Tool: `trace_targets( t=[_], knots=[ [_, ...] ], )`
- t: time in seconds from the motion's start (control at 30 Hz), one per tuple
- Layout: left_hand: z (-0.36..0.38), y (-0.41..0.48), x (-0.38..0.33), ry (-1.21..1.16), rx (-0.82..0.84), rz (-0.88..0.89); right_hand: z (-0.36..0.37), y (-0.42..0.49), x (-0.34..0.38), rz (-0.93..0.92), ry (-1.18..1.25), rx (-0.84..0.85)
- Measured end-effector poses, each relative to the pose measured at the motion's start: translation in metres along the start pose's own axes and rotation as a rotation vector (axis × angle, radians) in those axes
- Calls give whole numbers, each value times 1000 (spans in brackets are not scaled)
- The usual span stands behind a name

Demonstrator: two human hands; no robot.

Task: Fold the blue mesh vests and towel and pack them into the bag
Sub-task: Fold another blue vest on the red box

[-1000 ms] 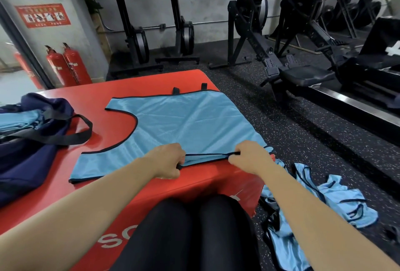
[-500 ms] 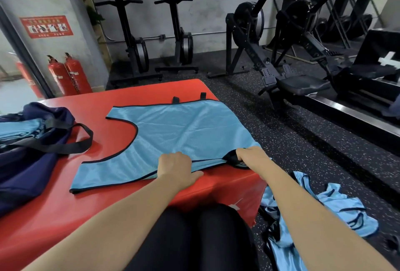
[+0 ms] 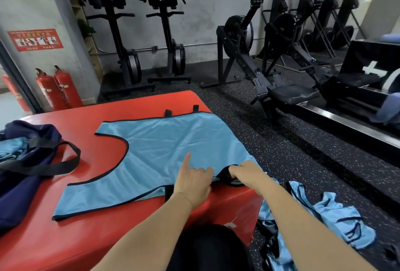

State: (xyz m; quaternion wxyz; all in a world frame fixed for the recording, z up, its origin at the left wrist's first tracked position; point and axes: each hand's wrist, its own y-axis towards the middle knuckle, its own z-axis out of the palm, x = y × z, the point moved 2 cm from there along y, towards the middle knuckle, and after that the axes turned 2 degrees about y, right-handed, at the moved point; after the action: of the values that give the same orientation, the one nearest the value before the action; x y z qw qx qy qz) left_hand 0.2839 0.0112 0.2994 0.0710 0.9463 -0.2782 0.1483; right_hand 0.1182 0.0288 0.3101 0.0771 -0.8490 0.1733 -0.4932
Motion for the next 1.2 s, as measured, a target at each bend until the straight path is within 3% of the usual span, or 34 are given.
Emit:
trace_targets(
  t=[0.57, 0.7, 0.77, 0.87, 0.97, 1.07, 1.13, 1.2],
  knots=[
    [13, -51, 70, -42, 163, -196, 4, -6, -5, -42, -152, 38],
    [5, -62, 65, 26, 189, -43, 8, -12, -13, -178, -384, 115],
    [1, -65, 66, -70, 231, 28, 10, -15, -16, -234, -492, 179],
    [-1, -63, 88, -409, 262, -79, 1, -22, -10, -175, -499, 217],
    [7, -53, 125, -576, 140, -236, -18, -21, -2, -129, -561, 31],
    [22, -41, 151, -548, 63, -312, -25, -11, 2, -177, -617, -205],
    [38, -30, 160, -509, 84, -280, -17, 2, 4, -229, -639, -270],
    [54, -21, 163, -441, 184, -215, -1, 20, 5, -252, -719, -227]
  ],
)
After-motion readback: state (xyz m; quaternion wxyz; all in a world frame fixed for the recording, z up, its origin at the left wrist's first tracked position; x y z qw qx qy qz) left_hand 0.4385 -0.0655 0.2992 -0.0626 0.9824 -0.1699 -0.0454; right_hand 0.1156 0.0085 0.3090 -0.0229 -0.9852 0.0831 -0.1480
